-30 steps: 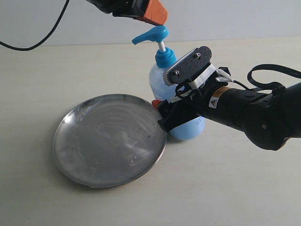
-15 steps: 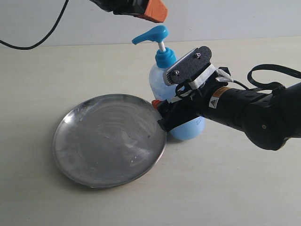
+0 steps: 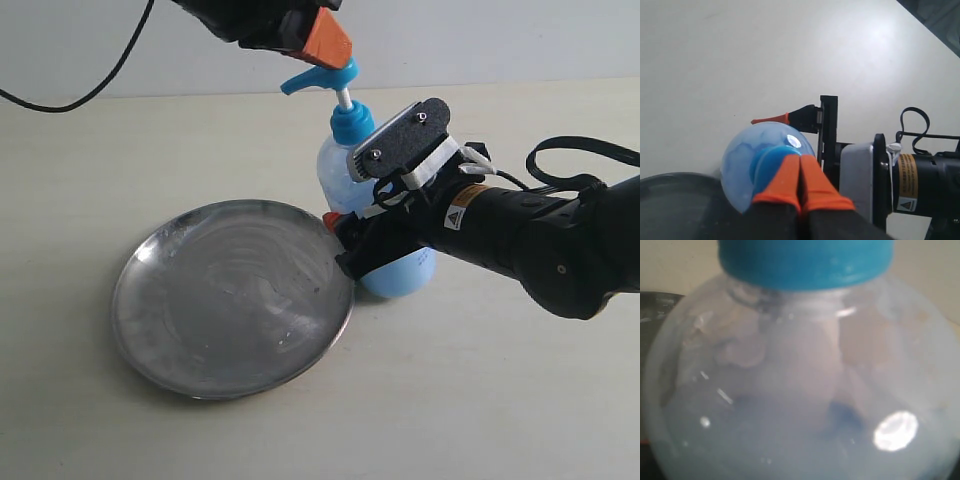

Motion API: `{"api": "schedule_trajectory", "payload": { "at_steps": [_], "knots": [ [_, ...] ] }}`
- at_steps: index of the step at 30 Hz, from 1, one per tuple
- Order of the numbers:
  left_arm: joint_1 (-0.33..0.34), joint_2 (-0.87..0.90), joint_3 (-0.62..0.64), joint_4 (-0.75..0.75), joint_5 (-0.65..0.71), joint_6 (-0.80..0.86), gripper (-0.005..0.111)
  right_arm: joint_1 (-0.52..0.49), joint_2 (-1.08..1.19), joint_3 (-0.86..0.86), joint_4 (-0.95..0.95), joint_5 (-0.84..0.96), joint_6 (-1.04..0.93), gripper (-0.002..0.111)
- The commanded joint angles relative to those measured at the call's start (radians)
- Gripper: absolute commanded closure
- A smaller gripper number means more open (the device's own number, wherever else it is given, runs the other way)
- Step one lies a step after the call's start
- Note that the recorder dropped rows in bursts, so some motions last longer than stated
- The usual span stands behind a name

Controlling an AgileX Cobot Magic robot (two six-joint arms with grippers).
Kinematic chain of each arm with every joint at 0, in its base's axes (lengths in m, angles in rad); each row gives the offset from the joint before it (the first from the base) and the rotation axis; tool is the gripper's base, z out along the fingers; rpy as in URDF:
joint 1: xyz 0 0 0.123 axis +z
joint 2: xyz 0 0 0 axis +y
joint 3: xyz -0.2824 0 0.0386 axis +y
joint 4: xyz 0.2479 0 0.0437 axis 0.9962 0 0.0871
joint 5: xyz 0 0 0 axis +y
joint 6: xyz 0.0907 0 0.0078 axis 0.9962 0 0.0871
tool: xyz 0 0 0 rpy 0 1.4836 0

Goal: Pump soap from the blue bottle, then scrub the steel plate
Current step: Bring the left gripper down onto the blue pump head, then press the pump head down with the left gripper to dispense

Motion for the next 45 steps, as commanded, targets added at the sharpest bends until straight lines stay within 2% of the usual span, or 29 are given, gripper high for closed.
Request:
{"api": "schedule_trajectory", "payload": {
  "at_steps": [1,10,17,32,45],
  "knots": [
    [-0.006,-0.001,-0.003,0.049,-0.012,-0.010,0.107,0.004,-0.014,-0.010,-0.013,-0.094,-0.001,0.108],
    [-0.008,0.007,-0.003,0.050,-0.020,-0.010,0.107,0.004,-0.014,-0.010,-0.013,-0.094,-0.001,0.108],
    [-0.039,0.035,-0.003,0.053,-0.009,-0.010,0.107,0.004,-0.014,-0.010,-0.013,-0.094,-0.001,0.108],
    [-0.038,0.035,-0.003,0.155,0.090,-0.058,0.107,0.004,-0.014,-0.010,-0.033,-0.094,-0.001,0.108],
    [-0.040,0.035,0.009,0.157,0.118,-0.061,0.107,0.004,-0.014,-0.010,-0.037,-0.106,-0.001,0.108]
  ]
}}
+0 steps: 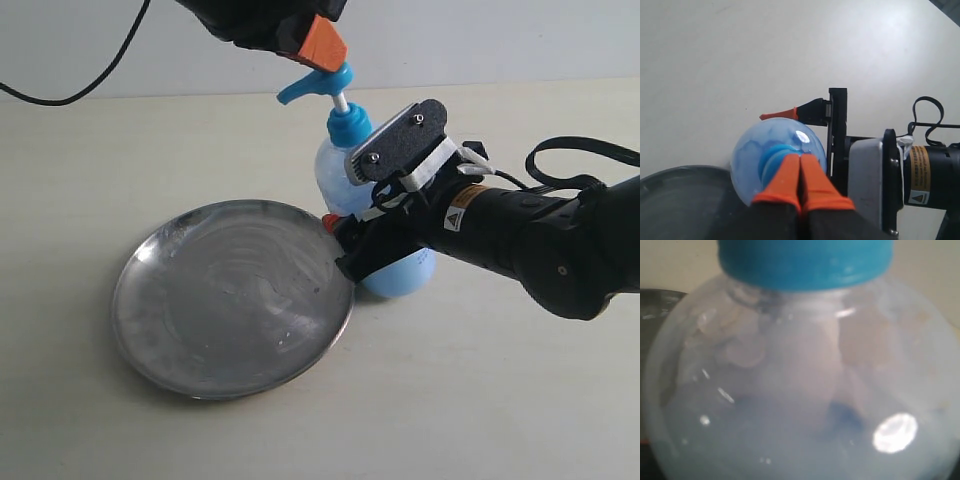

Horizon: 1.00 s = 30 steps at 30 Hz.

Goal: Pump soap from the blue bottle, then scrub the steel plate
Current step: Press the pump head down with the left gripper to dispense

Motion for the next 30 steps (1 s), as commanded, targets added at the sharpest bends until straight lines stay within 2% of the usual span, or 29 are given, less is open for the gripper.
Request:
{"api": "schedule_trajectory", "payload": {
  "at_steps": [1,30],
  "knots": [
    [-0.015,0.028,0.033,0.058,0.094,-0.012,0.107,0.004,-0.014,-0.010,-0.017,-0.111,-0.002,0.108],
    [-0.019,0.095,0.047,0.079,0.164,-0.075,0.107,0.004,-0.014,-0.010,-0.044,-0.134,0.002,0.108]
  ]
}}
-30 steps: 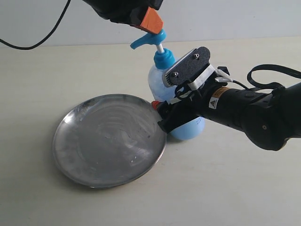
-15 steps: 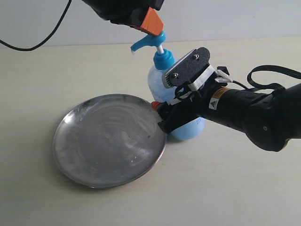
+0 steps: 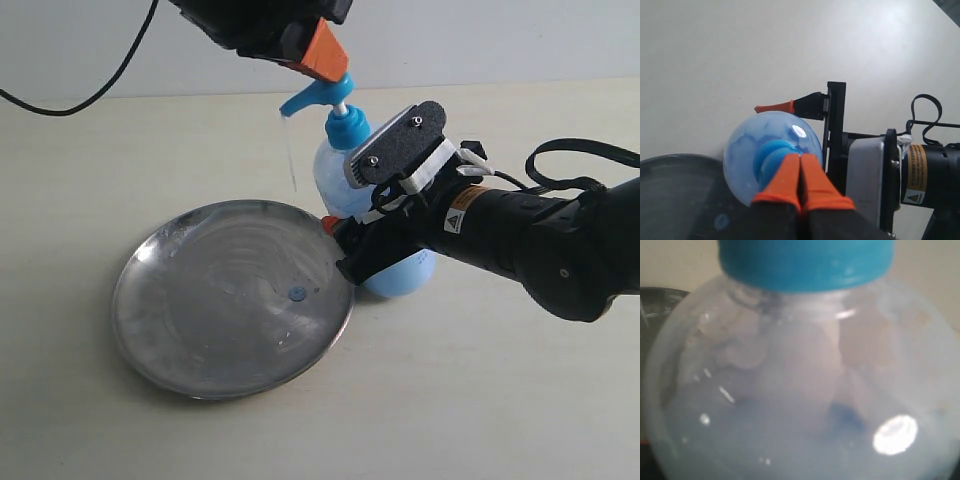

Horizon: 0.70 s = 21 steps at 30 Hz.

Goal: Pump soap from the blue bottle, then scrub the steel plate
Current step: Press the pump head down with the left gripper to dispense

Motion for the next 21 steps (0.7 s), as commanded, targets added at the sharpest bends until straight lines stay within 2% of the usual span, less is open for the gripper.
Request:
{"api": "schedule_trajectory", "payload": {
  "at_steps": [1,21],
  "knots": [
    [-0.014,0.063,0.050,0.072,0.136,-0.016,0.107,0.004,-0.016,-0.013,-0.020,-0.126,0.005,0.108],
    [-0.014,0.115,0.104,0.068,0.135,-0.016,0.107,0.004,-0.016,-0.013,-0.020,-0.128,0.008,0.108]
  ]
}}
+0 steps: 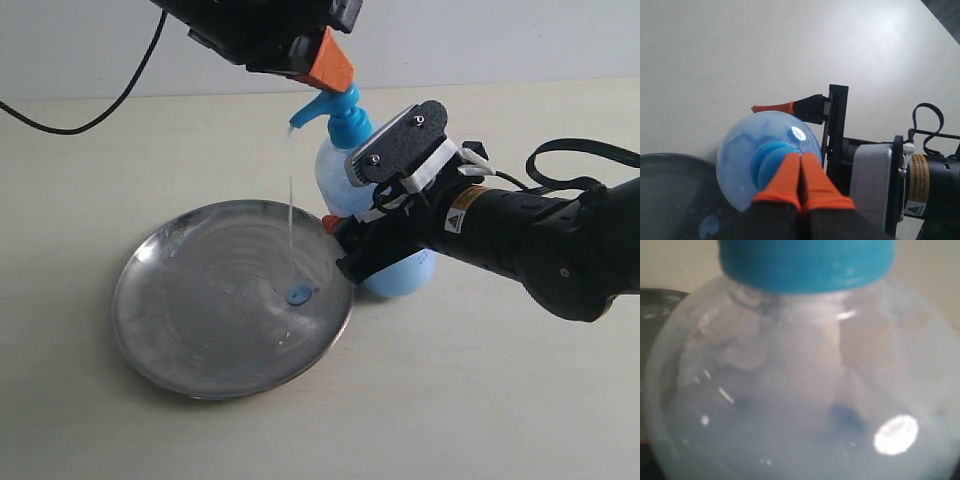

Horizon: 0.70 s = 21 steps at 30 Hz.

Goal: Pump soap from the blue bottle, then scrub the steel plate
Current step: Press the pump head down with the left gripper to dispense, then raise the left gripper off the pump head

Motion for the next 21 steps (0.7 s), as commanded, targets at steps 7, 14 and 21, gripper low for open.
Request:
{"api": "schedule_trajectory", "payload": {
  "at_steps": [7,14,21],
  "knots": [
    [-0.014,0.095,0.063,0.119,0.176,-0.006,0.107,0.004,-0.016,-0.013,-0.023,-0.130,0.006,0.108],
    [-0.014,-0.013,0.037,0.136,0.041,0.006,0.107,0.004,-0.016,-0.013,-0.020,-0.130,0.018,0.108],
    [0.016,-0.214,-0.101,0.179,-0.091,0.007,0.107,0.004,-0.016,-0.013,0.050,-0.126,-0.014,0.108]
  ]
}}
